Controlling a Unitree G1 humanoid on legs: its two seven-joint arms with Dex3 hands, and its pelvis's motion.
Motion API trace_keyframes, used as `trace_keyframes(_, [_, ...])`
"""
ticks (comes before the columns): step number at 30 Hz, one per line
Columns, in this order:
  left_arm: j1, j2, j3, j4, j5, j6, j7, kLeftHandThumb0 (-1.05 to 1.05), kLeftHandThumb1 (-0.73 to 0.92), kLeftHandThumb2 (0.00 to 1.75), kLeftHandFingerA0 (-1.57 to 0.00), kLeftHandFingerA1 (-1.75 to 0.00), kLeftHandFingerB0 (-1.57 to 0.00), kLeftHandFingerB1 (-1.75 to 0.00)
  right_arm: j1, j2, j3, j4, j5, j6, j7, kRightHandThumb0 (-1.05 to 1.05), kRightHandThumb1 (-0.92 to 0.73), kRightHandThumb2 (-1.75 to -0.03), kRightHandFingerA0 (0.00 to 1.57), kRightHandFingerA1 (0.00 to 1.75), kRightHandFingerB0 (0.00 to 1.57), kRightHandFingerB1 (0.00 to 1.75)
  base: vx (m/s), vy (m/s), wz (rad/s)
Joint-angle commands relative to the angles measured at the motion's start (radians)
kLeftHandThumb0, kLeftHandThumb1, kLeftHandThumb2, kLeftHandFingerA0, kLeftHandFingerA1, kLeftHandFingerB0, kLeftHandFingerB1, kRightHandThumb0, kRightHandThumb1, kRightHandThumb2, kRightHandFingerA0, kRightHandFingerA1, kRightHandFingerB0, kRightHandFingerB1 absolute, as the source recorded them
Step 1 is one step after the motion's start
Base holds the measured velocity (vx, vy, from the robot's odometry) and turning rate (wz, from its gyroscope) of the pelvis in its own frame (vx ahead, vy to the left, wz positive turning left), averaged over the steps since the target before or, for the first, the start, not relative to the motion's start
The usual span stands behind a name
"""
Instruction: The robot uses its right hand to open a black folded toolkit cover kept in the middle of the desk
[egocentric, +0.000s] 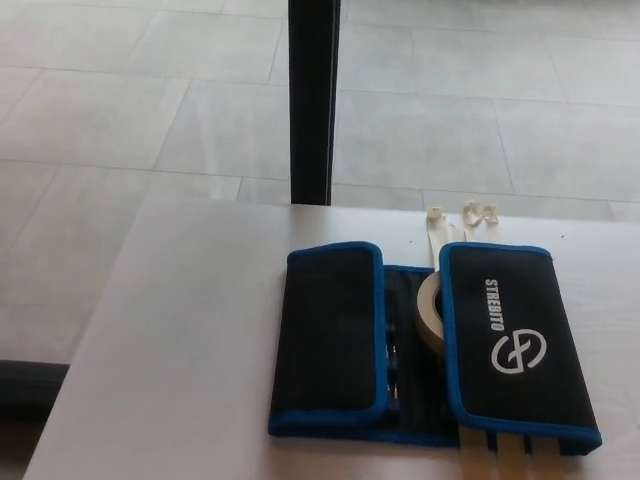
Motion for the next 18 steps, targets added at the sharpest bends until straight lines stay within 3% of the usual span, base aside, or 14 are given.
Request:
trace_keyframes(1, [-0.003,0.047,0.068,0.019,-0.125,0.060,-0.173,-0.82,0.60,1.03,0.00,-0.56,-0.08,-0.34,-0.053,-0.078,-0.093,0.064,0.105,-0.104,0.081,-1.05,-0.53,-1.25,0.02,0.97,0.00,0.93,0.00,0.000,0.00])
trace_keyframes(4, [0.006,0.044,0.080,0.002,-0.134,0.072,-0.181,-0.83,0.59,1.03,0.00,-0.54,-0.07,-0.30,-0.061,-0.079,-0.106,0.074,0.106,-0.093,0.069,-1.05,-0.50,-1.23,0.01,0.96,0.01,0.92,0.00,0.000,0.00])
trace_keyframes(5, [0.006,0.041,0.085,0.001,-0.140,0.070,-0.186,-0.91,0.63,1.03,-0.02,-0.39,-0.09,-0.24,-0.061,-0.081,-0.111,0.078,0.107,-0.098,0.072,-1.05,-0.52,-1.25,0.00,0.95,0.00,0.91,0.00,0.000,0.00])
trace_keyframes(7, [0.007,0.038,0.091,0.003,-0.144,0.062,-0.194,-0.92,0.63,1.03,-0.02,-0.36,-0.09,-0.24,-0.057,-0.083,-0.119,0.085,0.112,-0.107,0.080,-1.05,-0.53,-1.25,0.00,0.96,0.00,0.91,0.00,0.000,0.00])
trace_keyframes(8, [0.006,0.040,0.091,0.009,-0.142,0.061,-0.194,-0.92,0.64,1.03,-0.01,-0.39,-0.09,-0.25,-0.056,-0.082,-0.125,0.088,0.117,-0.107,0.082,-1.05,-0.51,-1.24,0.00,0.94,0.00,0.90,0.00,0.000,0.00])
trace_keyframes(9, [0.007,0.045,0.084,0.005,-0.135,0.069,-0.188,-0.88,0.61,1.04,-0.13,-0.63,0.00,-0.36,-0.056,-0.081,-0.130,0.098,0.119,-0.110,0.077,-1.05,-0.49,-1.22,0.01,0.94,0.03,0.88,0.00,0.000,0.00])
trace_keyframes(10, [0.009,0.049,0.078,0.002,-0.130,0.068,-0.187,-0.84,0.61,1.04,0.00,-0.55,-0.08,-0.33,-0.052,-0.082,-0.125,0.102,0.111,-0.109,0.065,-1.05,-0.50,-1.25,0.00,0.95,0.00,0.89,0.00,0.000,0.00])
trace_keyframes(11, [0.013,0.050,0.082,0.001,-0.136,0.074,-0.189,-0.87,0.61,1.00,-0.03,-0.56,-0.06,-0.31,-0.047,-0.080,-0.128,0.105,0.115,-0.109,0.066,-1.05,-0.51,-1.25,0.04,1.00,0.00,0.92,0.00,0.000,0.00])
trace_keyframes(12, [0.017,0.050,0.090,-0.005,-0.148,0.097,-0.188,-0.88,0.78,0.64,-0.03,-0.54,-0.05,-0.33,-0.040,-0.083,-0.129,0.109,0.116,-0.103,0.067,-1.05,-0.48,-1.25,0.02,0.96,0.00,0.89,0.00,0.000,0.00])
trace_keyframes(15, [0.034,0.063,0.088,-0.008,-0.145,0.114,-0.184,-0.89,0.77,0.65,-0.06,-0.56,-0.09,-0.34,-0.024,-0.087,-0.117,0.120,0.105,-0.102,0.071,-1.05,-0.47,-1.24,0.00,0.92,0.03,0.87,0.00,0.000,0.00])
trace_keyframes(16, [0.030,0.077,0.090,0.004,-0.148,0.134,-0.187,-0.41,0.34,0.99,-0.04,-0.55,0.00,-0.51,-0.012,-0.090,-0.113,0.124,0.102,-0.104,0.083,-1.05,-0.47,-1.24,0.01,0.94,0.02,0.91,0.00,0.000,0.00])
trace_keyframes(17, [0.034,0.091,0.087,0.000,-0.148,0.144,-0.193,-0.41,0.34,1.00,-0.03,-0.55,0.00,-0.51,-0.002,-0.096,-0.106,0.122,0.098,-0.094,0.095,-1.05,-0.47,-1.24,0.01,0.96,0.00,0.95,0.00,0.000,0.00])
trace_keyframes(18, [0.032,0.098,0.088,0.004,-0.150,0.142,-0.200,-0.41,0.35,1.00,-0.03,-0.55,0.00,-0.52,0.002,-0.099,-0.102,0.123,0.095,-0.090,0.097,-0.77,0.00,-0.99,0.06,0.84,0.00,0.81,0.00,0.000,0.00])
